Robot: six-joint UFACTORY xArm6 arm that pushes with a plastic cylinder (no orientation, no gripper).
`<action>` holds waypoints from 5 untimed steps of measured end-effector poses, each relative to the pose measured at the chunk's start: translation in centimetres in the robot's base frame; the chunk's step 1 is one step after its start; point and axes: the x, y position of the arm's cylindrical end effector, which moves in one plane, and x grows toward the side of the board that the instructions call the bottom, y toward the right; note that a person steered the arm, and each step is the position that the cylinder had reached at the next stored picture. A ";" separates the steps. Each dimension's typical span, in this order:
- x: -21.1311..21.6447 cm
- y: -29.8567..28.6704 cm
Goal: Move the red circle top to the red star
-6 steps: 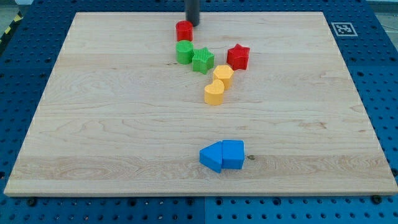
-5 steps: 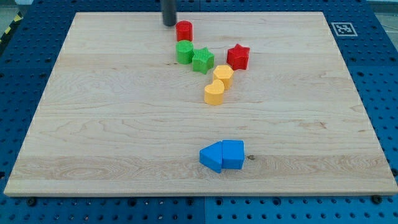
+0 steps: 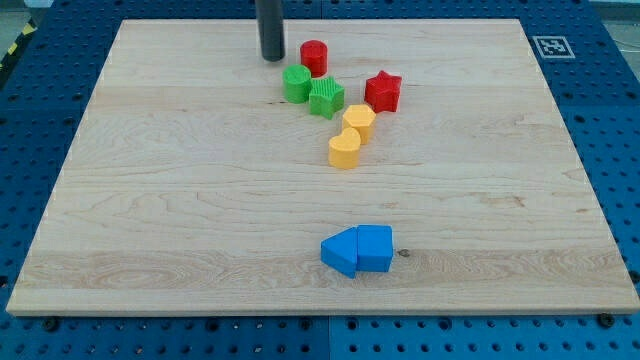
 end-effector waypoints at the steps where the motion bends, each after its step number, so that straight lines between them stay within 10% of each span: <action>1: 0.7 0.4; 5: -0.5 14.3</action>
